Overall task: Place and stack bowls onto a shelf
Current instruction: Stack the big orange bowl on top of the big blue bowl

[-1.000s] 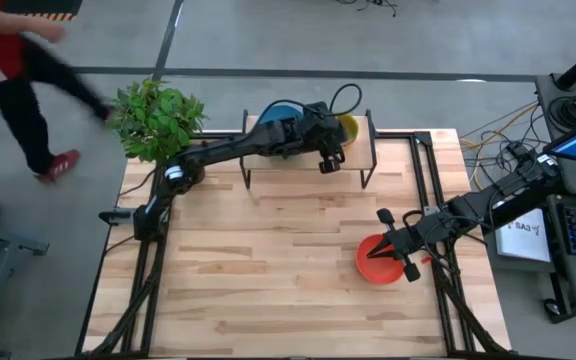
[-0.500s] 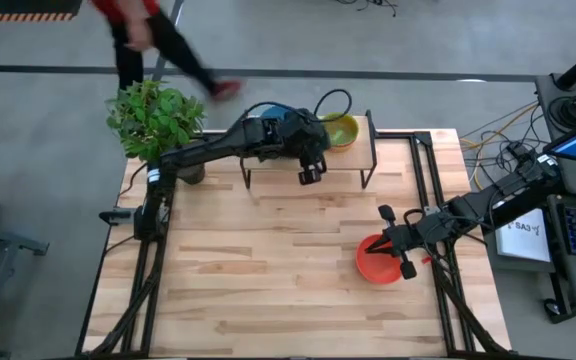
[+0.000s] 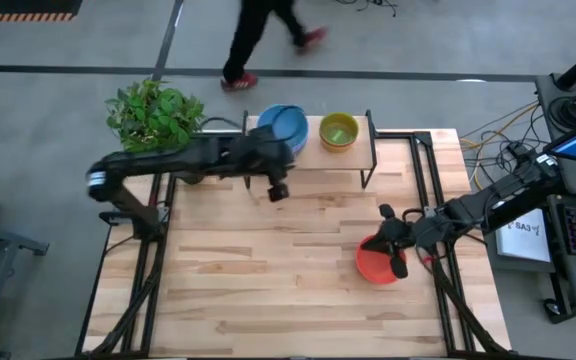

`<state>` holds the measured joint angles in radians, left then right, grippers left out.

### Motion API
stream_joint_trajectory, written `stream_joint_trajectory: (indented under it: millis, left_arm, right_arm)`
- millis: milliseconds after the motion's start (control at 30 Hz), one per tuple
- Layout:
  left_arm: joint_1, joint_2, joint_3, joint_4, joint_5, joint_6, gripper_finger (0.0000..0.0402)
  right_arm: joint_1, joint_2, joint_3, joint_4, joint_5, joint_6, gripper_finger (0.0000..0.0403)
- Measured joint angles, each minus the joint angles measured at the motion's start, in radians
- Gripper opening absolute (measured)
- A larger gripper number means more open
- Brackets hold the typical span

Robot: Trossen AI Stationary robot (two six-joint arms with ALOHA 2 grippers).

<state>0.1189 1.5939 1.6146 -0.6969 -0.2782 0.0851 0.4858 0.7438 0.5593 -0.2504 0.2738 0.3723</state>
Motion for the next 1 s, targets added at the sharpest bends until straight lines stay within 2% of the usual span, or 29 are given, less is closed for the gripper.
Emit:
stream_joint_trajectory:
  millis: [200,433,600,800,1000]
  left_arm:
    - [-0.089,-0.226,-0.294,0.232,0.001,-0.062,0.0046]
    - [-0.179,-0.371,-0.502,0.416,0.0,-0.105,0.0046]
    - [-0.21,-0.4,-0.546,0.45,0.0,-0.13,0.0046]
    - [-0.217,-0.388,-0.545,0.478,-0.001,-0.124,0.0046]
    - [-0.216,-0.383,-0.545,0.476,-0.004,-0.117,0.0046]
  right_arm:
    - [0.0,0.104,0.082,-0.08,-0.064,0.093,0.0009]
    - [0.0,0.219,0.269,-0.478,-0.078,0.211,0.0009]
    - [-0.007,0.262,0.337,-0.642,-0.127,0.215,0.0025]
    - [-0.051,0.32,0.351,-0.738,-0.111,0.232,0.0097]
    - [-0.126,0.4,0.331,-0.772,-0.09,0.131,0.016]
